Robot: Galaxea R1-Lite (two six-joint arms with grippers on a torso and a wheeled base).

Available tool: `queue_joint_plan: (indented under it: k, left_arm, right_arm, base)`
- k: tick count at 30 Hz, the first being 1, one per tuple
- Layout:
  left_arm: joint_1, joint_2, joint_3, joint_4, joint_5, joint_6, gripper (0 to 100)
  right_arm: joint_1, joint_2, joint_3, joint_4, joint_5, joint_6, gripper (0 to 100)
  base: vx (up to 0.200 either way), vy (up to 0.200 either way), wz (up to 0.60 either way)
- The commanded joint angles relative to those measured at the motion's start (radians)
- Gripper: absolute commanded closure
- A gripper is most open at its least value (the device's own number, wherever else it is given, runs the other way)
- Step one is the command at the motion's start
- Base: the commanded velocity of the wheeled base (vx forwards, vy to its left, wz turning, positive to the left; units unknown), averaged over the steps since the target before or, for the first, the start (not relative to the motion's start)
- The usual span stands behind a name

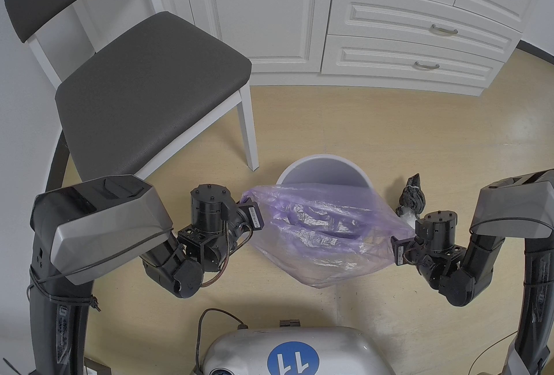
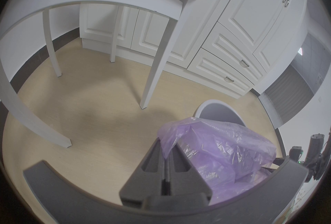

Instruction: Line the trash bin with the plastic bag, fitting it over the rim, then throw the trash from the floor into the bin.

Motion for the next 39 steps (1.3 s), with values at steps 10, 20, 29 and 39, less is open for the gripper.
queue_joint_plan:
  k: [10, 20, 29, 39]
  left_arm:
    - [0.001, -0.022, 0.016, -0.006, -0.001, 0.001, 100]
    - [0.002, -0.023, 0.022, -0.005, 0.001, 0.003, 100]
    - [0.002, -0.025, 0.023, -0.006, 0.001, 0.003, 100]
    - [0.001, -0.037, 0.043, -0.009, 0.001, 0.023, 100]
  right_arm:
    - [-0.079, -0.175, 0.138, -0.005, 0.283, -0.022, 0]
    - [-0.174, -0.325, 0.181, 0.009, 0.591, 0.1, 0]
    - [-0.227, -0.4, 0.193, 0.012, 0.76, 0.226, 0]
    - [-0.224, -0.439, 0.158, 0.019, 0.616, 0.206, 0]
  base:
    - [0.0, 0.0, 0.0]
    - [0.0, 0.0, 0.0]
    - [0.0, 0.0, 0.0]
    - [0.0, 0.0, 0.0]
